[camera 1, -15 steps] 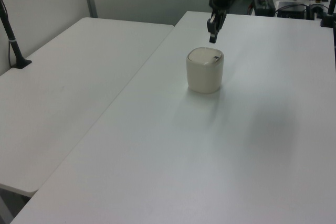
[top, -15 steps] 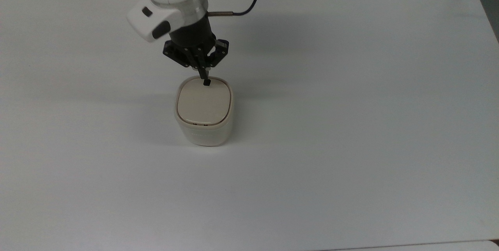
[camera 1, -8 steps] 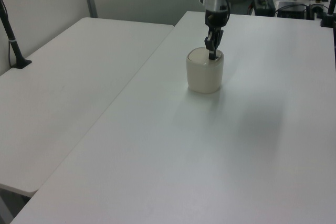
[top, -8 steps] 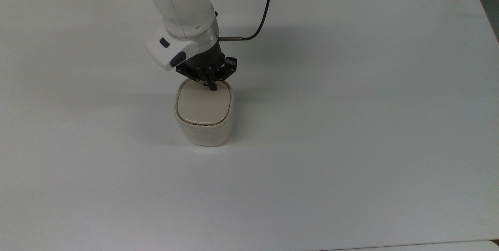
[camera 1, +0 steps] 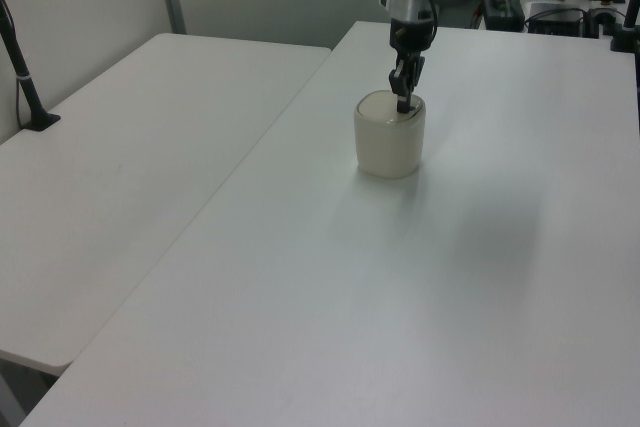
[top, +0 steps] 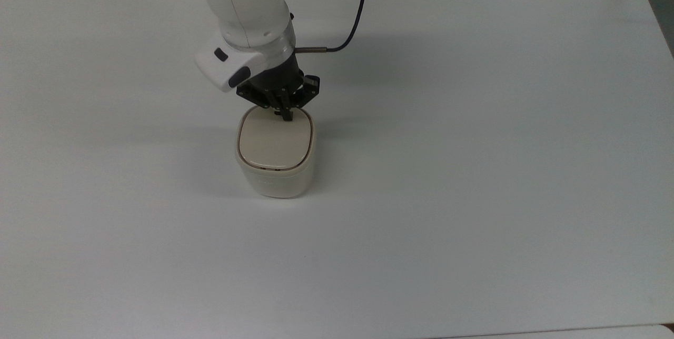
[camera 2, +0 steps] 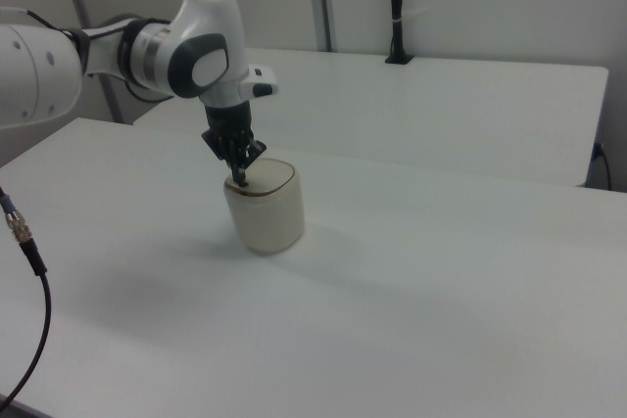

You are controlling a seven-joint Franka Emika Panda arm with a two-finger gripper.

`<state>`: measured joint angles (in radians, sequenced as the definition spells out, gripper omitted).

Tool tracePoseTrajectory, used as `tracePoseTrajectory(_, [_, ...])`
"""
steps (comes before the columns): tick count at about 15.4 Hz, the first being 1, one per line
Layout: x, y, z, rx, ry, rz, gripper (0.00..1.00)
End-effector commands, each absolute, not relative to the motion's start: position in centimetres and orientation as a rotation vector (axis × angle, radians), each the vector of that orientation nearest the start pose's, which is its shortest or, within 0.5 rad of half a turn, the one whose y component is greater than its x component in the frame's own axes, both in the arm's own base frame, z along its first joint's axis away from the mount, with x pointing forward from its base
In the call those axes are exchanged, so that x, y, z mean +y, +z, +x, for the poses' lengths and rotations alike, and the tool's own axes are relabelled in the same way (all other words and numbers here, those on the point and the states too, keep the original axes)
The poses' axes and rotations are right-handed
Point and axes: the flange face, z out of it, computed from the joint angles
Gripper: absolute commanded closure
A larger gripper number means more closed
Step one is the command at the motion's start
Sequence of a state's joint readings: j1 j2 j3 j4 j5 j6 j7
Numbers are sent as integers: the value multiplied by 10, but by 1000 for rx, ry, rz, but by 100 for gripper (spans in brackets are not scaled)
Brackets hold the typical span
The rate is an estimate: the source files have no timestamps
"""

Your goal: Open the trash bin

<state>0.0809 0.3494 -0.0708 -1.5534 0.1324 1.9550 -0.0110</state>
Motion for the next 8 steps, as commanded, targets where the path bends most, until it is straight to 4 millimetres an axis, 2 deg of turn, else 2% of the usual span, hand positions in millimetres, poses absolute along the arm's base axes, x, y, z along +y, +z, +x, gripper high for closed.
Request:
tracePoseTrajectory(1, [11,524,629,9,-56,-3029,100])
tracePoseTrajectory(2, [9,539,618,-2,-30,-3040,100])
tracePoseTrajectory(3, [7,551,607,-12,2,-3067,93])
tracePoseTrajectory(4, [4,559,598,-15,28,-3087,73])
tracePoseTrajectory(5, [-2,568,589,-8,52,-3090,25])
tracePoseTrajectory(6, [-7,574,580,6,71,-3091,0])
tracePoseTrajectory(8, [-11,585,567,27,62,-3087,0])
